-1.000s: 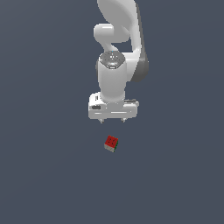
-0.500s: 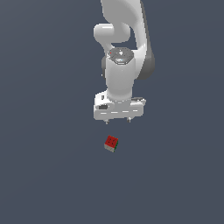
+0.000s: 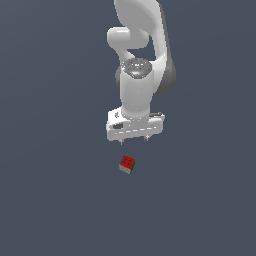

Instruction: Pick up the object and move it to a goal position.

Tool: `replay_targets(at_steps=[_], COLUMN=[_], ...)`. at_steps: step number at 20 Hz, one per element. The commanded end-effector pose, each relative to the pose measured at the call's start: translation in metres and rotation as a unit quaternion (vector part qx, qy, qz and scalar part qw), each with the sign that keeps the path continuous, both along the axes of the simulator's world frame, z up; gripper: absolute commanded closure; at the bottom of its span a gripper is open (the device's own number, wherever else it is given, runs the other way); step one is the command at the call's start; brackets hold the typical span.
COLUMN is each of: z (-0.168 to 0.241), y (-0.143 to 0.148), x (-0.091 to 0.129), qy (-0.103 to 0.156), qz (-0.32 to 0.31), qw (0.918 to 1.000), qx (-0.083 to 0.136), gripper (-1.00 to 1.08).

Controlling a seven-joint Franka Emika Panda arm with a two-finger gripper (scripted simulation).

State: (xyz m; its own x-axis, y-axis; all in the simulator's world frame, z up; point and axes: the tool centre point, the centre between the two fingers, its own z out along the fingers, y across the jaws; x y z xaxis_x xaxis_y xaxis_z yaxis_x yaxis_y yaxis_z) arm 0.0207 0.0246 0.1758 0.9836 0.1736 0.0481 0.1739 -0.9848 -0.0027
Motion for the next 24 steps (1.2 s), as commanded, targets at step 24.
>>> replay_targets(at_steps=[24], z=[-0.06], y=[-0.018], x=[0.027], qy=[0.015], qz=[0.311], qw=[0.9501], qx=[-0.017], gripper=[-0.92])
